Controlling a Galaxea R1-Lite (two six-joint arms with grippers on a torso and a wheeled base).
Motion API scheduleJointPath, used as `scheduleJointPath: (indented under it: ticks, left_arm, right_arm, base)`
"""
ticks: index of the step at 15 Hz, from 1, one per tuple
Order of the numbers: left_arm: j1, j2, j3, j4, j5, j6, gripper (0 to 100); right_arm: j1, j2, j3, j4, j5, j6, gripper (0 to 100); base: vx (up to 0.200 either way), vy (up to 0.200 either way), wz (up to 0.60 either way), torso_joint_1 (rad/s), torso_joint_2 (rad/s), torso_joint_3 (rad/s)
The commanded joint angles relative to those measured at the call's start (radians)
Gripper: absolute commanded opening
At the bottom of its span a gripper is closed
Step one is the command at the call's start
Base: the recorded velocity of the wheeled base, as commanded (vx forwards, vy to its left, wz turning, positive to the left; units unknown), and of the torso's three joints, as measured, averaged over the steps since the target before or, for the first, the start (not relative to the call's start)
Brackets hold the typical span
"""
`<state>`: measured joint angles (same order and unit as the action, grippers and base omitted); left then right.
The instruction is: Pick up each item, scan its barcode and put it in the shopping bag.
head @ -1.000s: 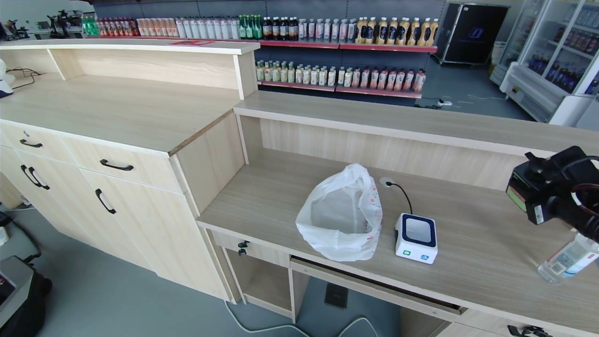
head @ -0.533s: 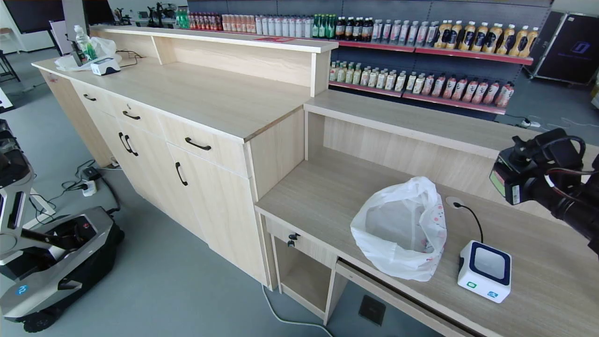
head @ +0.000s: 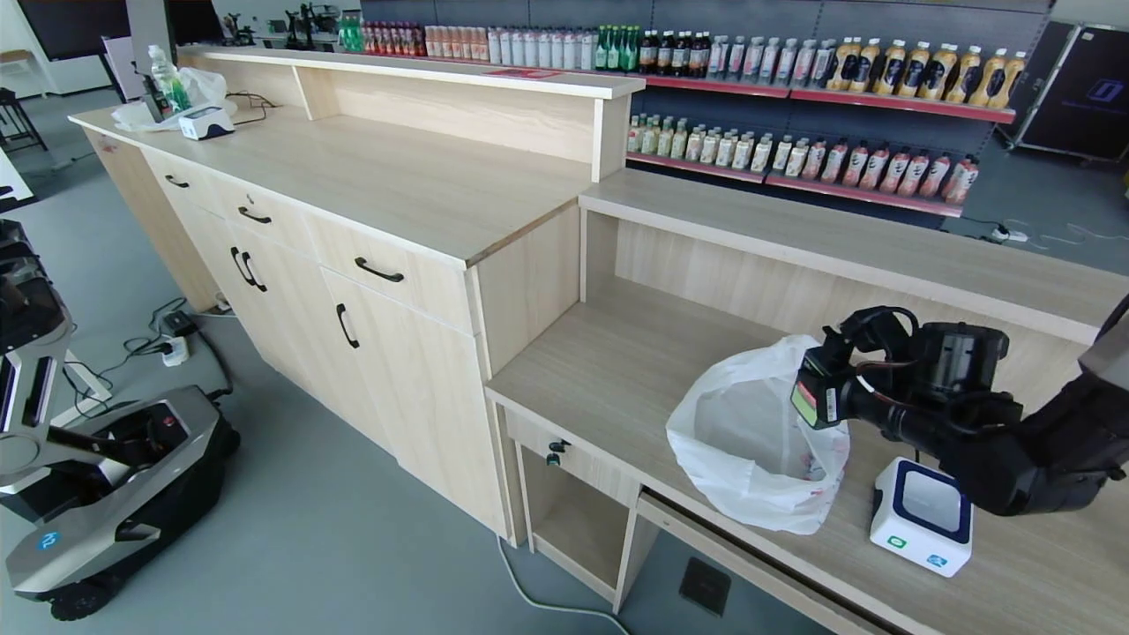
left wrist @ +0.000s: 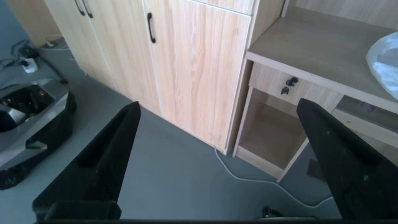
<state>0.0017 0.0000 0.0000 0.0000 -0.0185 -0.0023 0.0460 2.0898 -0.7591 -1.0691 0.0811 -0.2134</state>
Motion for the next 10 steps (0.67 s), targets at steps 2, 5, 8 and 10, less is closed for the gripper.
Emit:
scheduleJointPath:
  ticks: [2, 5, 8, 10]
  left_arm:
    - [0.0, 0.0, 0.0, 0.0, 0.002, -0.001, 100]
    - [0.0, 0.002, 0.0, 0.0, 0.0, -0.001, 100]
    - [0.0, 0.002, 0.0, 0.0, 0.002, -0.001, 100]
    - [0.0, 0.002, 0.0, 0.0, 0.0, -0.001, 100]
  right_arm:
    - [0.054, 0.128, -0.042, 0.0, -0.001, -0.009, 0]
    - [0.074, 0.193, -0.042, -0.008, -0.001, -0.014, 0]
    - [0.077, 0.25, -0.097, -0.011, -0.001, -0.014, 0]
    - [0.092, 0.279, -0.167, -0.014, -0.001, -0.007, 0]
  base:
    - [0.0, 0.0, 0.0, 0.0, 0.0, 0.0]
    - [0.0, 0.0, 0.0, 0.0, 0.0, 0.0]
    - [0.0, 0.0, 0.0, 0.0, 0.0, 0.0]
    - [0.0, 0.0, 0.0, 0.0, 0.0, 0.0]
